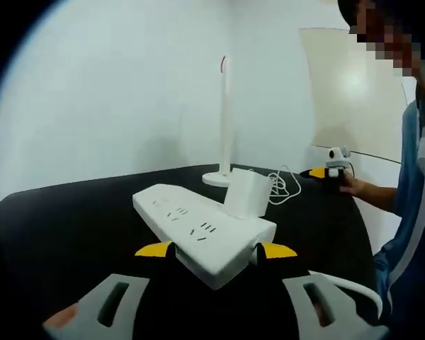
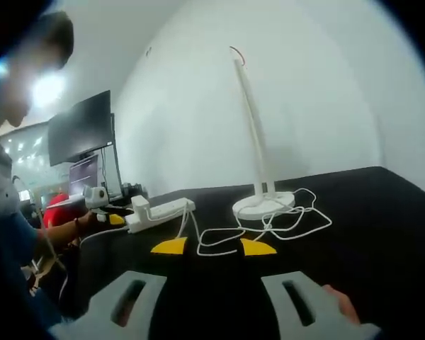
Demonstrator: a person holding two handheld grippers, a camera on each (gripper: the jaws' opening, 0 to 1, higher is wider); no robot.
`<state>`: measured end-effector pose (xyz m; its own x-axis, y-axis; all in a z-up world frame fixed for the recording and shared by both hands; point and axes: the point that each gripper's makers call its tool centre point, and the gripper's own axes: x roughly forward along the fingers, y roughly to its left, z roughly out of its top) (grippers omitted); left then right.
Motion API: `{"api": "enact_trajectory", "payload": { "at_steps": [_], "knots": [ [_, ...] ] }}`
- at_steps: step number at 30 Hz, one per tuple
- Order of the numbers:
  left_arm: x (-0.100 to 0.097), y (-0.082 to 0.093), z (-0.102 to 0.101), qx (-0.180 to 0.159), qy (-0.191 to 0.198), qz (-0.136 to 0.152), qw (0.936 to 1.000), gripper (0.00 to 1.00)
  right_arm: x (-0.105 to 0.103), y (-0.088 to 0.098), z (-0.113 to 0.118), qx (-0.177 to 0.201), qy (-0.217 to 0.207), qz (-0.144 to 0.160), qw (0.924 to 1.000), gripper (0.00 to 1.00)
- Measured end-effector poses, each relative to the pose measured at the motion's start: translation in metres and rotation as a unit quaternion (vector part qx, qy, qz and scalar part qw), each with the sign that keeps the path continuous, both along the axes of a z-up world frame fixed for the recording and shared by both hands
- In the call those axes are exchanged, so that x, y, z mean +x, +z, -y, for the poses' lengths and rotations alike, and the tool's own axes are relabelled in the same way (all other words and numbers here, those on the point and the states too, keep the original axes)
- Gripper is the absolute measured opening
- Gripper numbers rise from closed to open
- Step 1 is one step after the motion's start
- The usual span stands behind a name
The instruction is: Insert the desk lamp plug into the socket, turn on the power strip switch, turn on the lamp switch, then turn off the lamp switch, turn off the power strip switch, and remove the plug from the socket.
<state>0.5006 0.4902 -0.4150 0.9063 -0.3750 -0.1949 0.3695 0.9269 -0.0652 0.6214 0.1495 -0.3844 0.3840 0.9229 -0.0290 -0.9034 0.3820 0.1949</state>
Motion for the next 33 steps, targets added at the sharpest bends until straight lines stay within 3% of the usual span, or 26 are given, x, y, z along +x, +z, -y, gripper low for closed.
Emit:
{"api": "enact_trajectory", "payload": {
  "at_steps": [33],
  "knots": [
    [-0.0006,-0.0027,-0.0018,-0.007,-0.005,-0.005,1.0,0.34,0.0015,-0.0011,-0.0006,0.003,-0.001,-0.001,1.0,0.28]
  ]
}}
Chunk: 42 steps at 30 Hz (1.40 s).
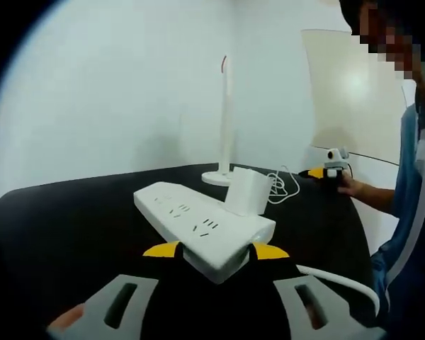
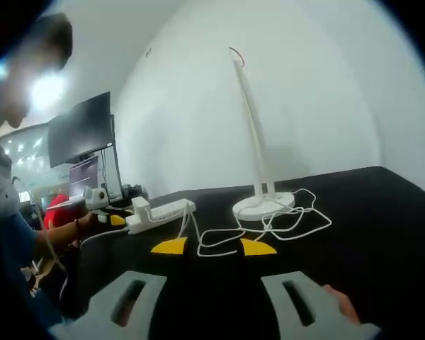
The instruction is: Insert the desk lamp plug into the socket, turn on the power strip switch, turn on the lamp switch, then turn off the lamp switch, turn off the power strip switch, and remove the plug from the socket.
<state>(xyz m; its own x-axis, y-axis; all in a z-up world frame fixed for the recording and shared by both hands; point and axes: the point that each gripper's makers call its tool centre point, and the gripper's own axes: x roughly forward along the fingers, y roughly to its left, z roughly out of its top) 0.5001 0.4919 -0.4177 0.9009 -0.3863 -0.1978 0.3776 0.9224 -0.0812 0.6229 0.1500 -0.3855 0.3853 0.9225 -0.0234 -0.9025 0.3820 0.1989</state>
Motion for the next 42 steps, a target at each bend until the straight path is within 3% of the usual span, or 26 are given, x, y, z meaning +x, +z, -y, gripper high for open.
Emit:
{"api": "enact_trajectory", "payload": {
  "at_steps": [15,24,30,35,42],
  "knots": [
    [-0.003,0.0,-0.001,0.027,-0.006,0.011,0.9995,0.37,0.001,0.002,0.002,0.009,-0.001,-0.002,1.0,0.28],
    [-0.007,0.021,-0.006,0.007,-0.007,0.055,0.9984,0.41,-0.001,0.008,0.003,0.032,-0.003,-0.008,0.9994,0.28],
    [-0.005,0.028,-0.003,0.009,-0.015,0.061,0.998,0.46,-0.002,0.011,0.003,0.044,-0.003,-0.012,0.9989,0.28],
    [0.003,0.03,0.006,0.047,-0.033,0.065,0.9963,0.47,0.0,0.011,0.003,0.047,-0.003,-0.013,0.9988,0.28],
    [0.009,0.03,0.019,0.066,-0.055,0.068,0.994,0.47,0.002,0.008,0.004,0.045,-0.005,-0.015,0.9989,0.28]
  ]
}}
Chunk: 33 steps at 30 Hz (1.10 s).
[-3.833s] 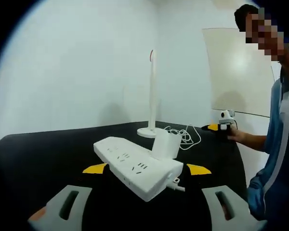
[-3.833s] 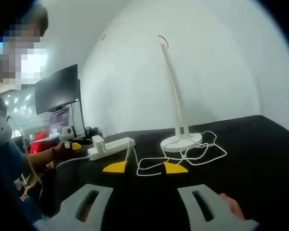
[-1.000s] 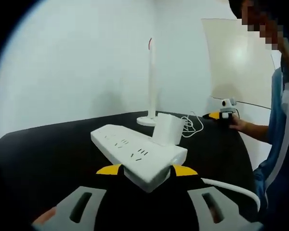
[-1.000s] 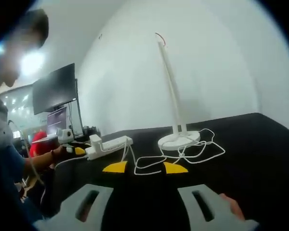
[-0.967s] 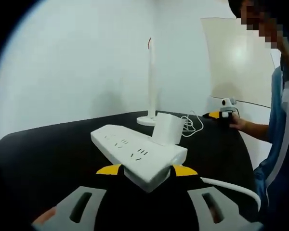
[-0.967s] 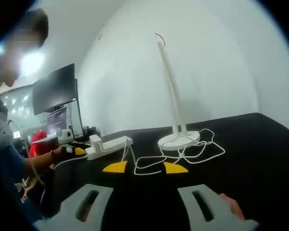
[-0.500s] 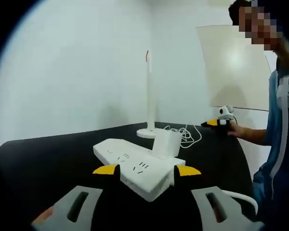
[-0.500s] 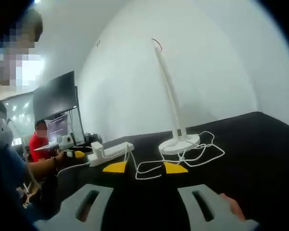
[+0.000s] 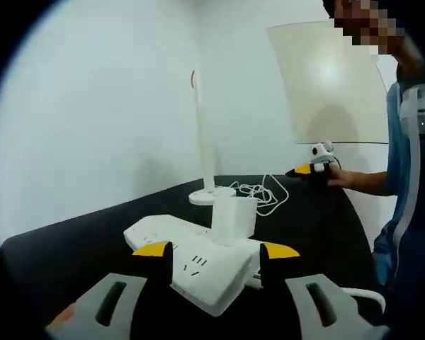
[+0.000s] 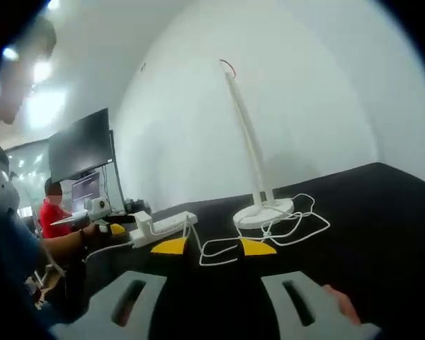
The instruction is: Insert the desk lamp plug into the socket, turn on the power strip switch, turn on the lamp switch, then turn off the lamp switch, turn off the power strip switch, and remove the plug from the socket.
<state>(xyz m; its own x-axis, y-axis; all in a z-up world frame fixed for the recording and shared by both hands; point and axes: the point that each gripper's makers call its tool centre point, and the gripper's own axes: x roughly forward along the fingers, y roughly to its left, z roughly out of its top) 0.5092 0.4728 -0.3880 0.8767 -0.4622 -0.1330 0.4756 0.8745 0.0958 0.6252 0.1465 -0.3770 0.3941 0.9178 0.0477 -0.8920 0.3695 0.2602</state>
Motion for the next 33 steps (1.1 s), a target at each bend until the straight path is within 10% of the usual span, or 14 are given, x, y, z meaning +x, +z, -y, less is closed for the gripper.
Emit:
{"api": "enact_trajectory", "payload": {
  "at_steps": [33],
  "knots": [
    [0.012,-0.02,0.034,0.077,-0.074,0.036,0.9937,0.47,0.002,-0.005,0.001,-0.015,-0.005,-0.004,0.9999,0.28]
  ]
}}
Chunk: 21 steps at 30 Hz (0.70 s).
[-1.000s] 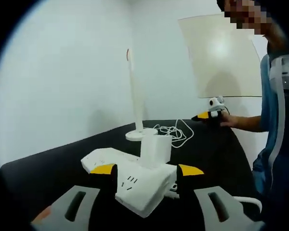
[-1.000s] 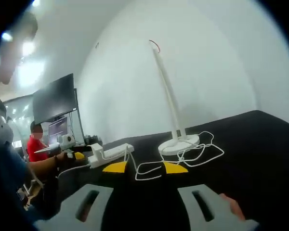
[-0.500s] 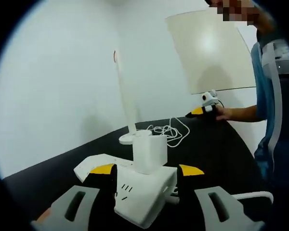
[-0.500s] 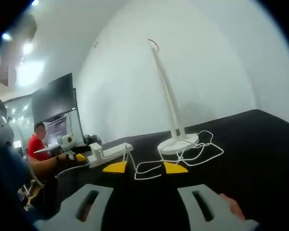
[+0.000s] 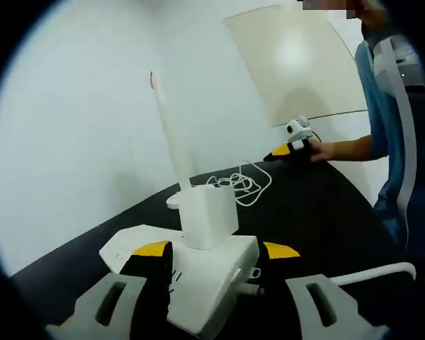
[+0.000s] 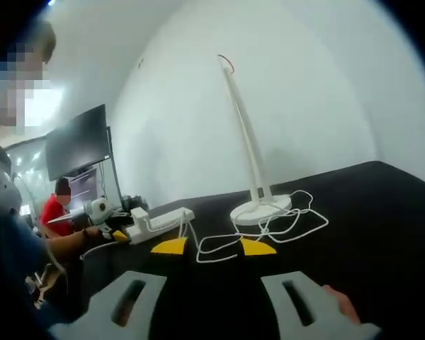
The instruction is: Insert the desk lamp plug into the socket, turn on the power strip switch, turn on the lamp switch, then turn off the lamp switch, turn off the power strip switch, and remove the plug from the socket.
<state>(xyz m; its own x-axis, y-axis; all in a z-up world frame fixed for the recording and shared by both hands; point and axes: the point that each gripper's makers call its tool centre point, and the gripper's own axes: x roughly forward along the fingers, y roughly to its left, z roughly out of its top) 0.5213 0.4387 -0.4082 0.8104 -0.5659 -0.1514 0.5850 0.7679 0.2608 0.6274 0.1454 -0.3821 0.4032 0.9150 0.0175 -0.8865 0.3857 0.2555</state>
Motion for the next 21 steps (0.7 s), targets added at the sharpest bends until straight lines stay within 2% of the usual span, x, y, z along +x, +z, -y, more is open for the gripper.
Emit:
{"api": "enact_trajectory", "payload": {
  "at_steps": [4,9,15,21],
  "knots": [
    [-0.0017,0.0012,0.0035,0.003,-0.001,0.007,1.0,0.45,0.0,-0.0006,0.0,-0.004,-0.001,0.0,1.0,0.28],
    [0.0011,0.0026,0.0005,-0.014,-0.004,0.015,0.9998,0.46,-0.001,-0.0017,-0.001,-0.01,-0.003,0.0,0.9999,0.28],
    [0.0034,0.0033,-0.0001,-0.031,0.002,0.016,0.9994,0.52,-0.0022,-0.0003,-0.0006,-0.008,-0.002,-0.001,1.0,0.28],
    [0.0037,0.0016,-0.0001,-0.032,0.001,0.018,0.9993,0.54,-0.0022,-0.0002,0.0001,-0.007,0.0,-0.001,1.0,0.28]
  ]
}}
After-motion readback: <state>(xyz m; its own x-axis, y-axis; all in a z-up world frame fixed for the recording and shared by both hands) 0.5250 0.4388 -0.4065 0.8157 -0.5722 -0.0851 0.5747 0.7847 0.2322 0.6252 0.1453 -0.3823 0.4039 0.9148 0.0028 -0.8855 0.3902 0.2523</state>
